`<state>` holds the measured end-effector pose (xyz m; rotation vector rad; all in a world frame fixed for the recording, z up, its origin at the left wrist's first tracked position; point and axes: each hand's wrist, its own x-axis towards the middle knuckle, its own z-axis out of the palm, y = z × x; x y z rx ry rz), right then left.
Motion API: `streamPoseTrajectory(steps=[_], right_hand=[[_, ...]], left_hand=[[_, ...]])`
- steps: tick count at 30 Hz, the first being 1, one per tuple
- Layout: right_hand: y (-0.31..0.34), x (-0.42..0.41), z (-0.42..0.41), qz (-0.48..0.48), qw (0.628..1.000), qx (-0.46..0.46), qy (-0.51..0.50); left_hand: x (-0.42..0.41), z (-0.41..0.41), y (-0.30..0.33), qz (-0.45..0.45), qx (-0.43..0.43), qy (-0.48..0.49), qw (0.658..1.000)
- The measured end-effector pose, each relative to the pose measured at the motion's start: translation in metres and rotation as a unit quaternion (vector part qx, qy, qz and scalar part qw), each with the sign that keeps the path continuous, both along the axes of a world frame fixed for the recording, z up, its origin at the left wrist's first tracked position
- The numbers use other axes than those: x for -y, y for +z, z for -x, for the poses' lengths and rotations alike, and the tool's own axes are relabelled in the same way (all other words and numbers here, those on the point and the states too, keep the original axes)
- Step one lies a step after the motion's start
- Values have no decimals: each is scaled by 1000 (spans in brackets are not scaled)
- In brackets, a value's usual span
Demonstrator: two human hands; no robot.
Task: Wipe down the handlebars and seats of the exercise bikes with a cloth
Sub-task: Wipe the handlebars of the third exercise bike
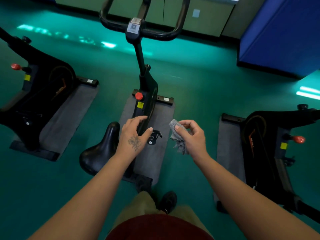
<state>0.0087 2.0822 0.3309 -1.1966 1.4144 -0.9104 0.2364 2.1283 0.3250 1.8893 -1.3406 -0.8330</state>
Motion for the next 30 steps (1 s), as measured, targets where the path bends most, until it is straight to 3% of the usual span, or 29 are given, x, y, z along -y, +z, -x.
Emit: streamPoseTrajectory(steps=[16, 30], right_hand=[[27, 104, 11, 62, 994, 12, -85], [17, 288, 76, 55, 998, 10, -32]], left_hand=[[145, 3, 35, 42, -10, -67, 997], [308, 82, 37, 42, -4, -12, 999]])
